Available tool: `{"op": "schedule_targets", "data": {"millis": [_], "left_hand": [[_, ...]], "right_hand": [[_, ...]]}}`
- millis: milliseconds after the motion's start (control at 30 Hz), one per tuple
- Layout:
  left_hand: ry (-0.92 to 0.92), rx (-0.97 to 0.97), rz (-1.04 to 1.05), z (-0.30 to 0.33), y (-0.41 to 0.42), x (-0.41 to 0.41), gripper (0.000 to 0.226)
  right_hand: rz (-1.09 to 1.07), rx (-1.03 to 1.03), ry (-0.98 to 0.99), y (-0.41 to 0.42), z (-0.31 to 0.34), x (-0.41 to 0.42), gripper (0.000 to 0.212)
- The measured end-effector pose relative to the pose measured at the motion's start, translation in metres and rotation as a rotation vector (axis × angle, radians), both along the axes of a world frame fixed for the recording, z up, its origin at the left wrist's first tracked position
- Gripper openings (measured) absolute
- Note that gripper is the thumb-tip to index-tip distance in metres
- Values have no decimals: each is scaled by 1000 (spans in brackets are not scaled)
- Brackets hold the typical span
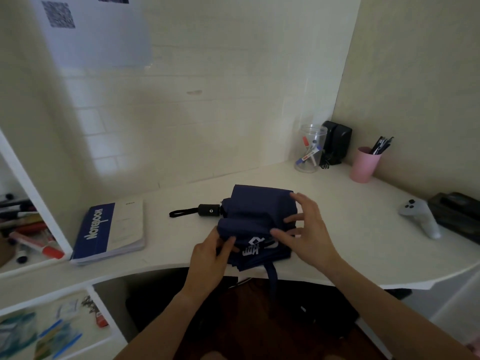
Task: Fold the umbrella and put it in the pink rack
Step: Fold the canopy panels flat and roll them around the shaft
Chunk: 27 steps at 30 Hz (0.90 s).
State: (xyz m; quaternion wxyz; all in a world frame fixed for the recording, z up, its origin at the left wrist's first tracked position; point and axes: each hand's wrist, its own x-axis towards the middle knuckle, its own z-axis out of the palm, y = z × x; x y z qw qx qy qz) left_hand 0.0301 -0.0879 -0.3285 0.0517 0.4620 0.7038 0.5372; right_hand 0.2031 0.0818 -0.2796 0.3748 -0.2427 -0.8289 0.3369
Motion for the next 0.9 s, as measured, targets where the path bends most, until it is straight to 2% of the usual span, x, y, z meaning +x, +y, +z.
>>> {"op": "schedule_targets", "data": {"millis": [33,67,167,233,333,500,733,800,900], "left_hand": [[-13,9,-8,1,-1,0,16],[-25,8,-14,1,-1,-1,17],[-40,-5,-26,2,-2,-3,20],[-24,-20,-34,4,-2,-3,24],[-18,-49,-48,7,-1,-4,26],[8,-43,31,8,4,-10,21],[103,-38,157,4,4,-15,30],[133,-48,193,3,8,-17,33],[207,-92,186,-1,10,-22,44]], "right_hand": [[-20,-31,2,3,4,0,91],[-39,28,-16,5,7,1,87],[5,466,-156,3,6,9,69],[36,614,-259,1,-2,12,58],[-23,557,-262,2,-15,10,38],[-82,475,-189,5,-19,3,27],[135,955,-300,15,-30,13,20],[174,1004,-331,14,-32,16,20],[237,970,-374,14,-33,18,22]]}}
